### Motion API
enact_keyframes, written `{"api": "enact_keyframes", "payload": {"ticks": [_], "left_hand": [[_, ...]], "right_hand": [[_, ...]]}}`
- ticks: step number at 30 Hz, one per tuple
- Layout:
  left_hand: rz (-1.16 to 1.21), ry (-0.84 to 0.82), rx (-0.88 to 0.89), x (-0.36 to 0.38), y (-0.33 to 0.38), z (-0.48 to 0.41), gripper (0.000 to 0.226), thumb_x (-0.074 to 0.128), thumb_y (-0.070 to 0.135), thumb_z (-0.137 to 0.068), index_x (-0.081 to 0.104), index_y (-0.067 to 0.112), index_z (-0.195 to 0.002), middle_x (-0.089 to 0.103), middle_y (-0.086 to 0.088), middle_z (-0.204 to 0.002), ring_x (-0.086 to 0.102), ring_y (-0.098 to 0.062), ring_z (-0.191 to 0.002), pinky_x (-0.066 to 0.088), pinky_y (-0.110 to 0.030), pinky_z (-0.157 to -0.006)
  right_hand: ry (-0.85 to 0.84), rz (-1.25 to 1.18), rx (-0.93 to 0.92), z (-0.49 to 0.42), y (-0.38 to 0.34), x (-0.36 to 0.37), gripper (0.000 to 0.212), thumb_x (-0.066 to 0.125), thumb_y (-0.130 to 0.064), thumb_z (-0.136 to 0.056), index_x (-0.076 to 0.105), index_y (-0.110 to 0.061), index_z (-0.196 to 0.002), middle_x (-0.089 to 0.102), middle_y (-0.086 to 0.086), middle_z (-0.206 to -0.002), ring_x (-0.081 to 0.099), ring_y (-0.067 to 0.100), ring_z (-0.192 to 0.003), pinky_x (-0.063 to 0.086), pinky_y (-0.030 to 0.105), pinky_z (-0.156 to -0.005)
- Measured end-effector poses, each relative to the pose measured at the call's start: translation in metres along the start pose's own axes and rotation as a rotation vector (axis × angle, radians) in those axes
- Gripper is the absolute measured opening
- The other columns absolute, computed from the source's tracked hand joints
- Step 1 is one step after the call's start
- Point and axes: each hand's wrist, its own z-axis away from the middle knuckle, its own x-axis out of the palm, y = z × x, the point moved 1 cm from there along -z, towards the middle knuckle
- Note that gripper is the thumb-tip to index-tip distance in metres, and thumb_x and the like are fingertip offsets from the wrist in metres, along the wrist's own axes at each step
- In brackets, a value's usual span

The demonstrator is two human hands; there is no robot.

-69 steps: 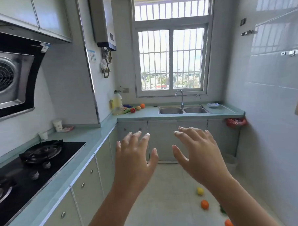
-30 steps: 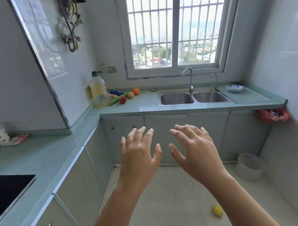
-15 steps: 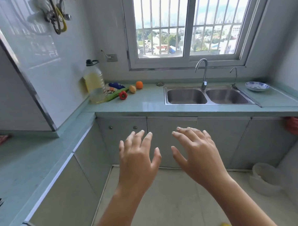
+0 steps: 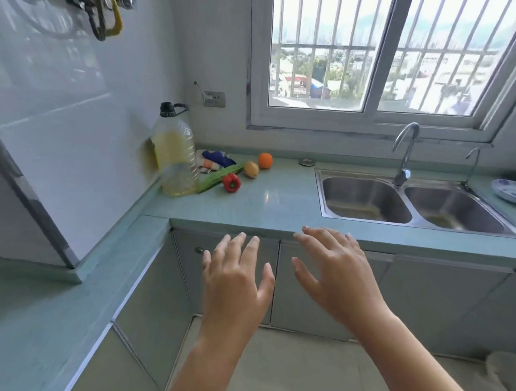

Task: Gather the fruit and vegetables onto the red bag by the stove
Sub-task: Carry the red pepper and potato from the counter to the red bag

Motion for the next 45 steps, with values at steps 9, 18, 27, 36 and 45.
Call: {"api": "enact_keyframes", "payload": {"ticks": [9,18,27,36,45], "left_hand": [[-0.024,-0.071,-0.092,0.066,-0.059,-0.053,0.048,0.040,0.038,-0.080,0.064,0.008,-0.110,0.063,-0.013,-0.116,0.055,-0.035,-0.112,0.036,-0.060,-0.093],[-0.107,-0.204,-0.102,0.155,-0.108,-0.159,0.050,0.038,0.039,-0.081,0.063,0.008,-0.113,0.063,-0.014,-0.116,0.056,-0.035,-0.111,0.040,-0.057,-0.092],[-0.104,-0.329,-0.148,0.242,-0.155,-0.241,0.053,0.037,0.039,-0.081,0.060,0.006,-0.116,0.062,-0.015,-0.118,0.055,-0.034,-0.113,0.044,-0.057,-0.091],[-0.033,-0.376,-0.147,0.324,-0.219,-0.310,0.054,0.041,0.040,-0.082,0.054,0.009,-0.124,0.054,-0.015,-0.129,0.047,-0.036,-0.121,0.038,-0.055,-0.097],[0.021,-0.475,-0.189,0.394,-0.276,-0.363,0.056,0.043,0.043,-0.080,0.056,0.008,-0.121,0.052,-0.017,-0.130,0.046,-0.037,-0.121,0.035,-0.049,-0.099]], "right_hand": [[-0.044,-0.087,0.013,-0.074,0.022,0.092,0.041,0.043,-0.038,-0.078,0.066,-0.013,-0.101,0.068,0.005,-0.103,0.063,0.029,-0.093,0.048,0.052,-0.084],[-0.100,-0.173,0.049,-0.179,0.083,0.189,0.036,0.055,-0.033,-0.077,0.065,-0.012,-0.105,0.067,0.007,-0.108,0.061,0.030,-0.099,0.043,0.055,-0.089],[-0.192,-0.215,0.049,-0.263,0.137,0.270,0.036,0.056,-0.033,-0.078,0.065,-0.011,-0.106,0.067,0.007,-0.109,0.061,0.030,-0.100,0.046,0.056,-0.088],[-0.299,-0.198,0.105,-0.327,0.160,0.362,0.036,0.061,-0.031,-0.079,0.064,-0.011,-0.108,0.066,0.009,-0.110,0.061,0.032,-0.100,0.047,0.056,-0.086],[-0.369,-0.179,0.195,-0.393,0.175,0.448,0.035,0.069,-0.024,-0.077,0.064,-0.007,-0.108,0.067,0.011,-0.108,0.061,0.034,-0.096,0.046,0.046,-0.081]]}}
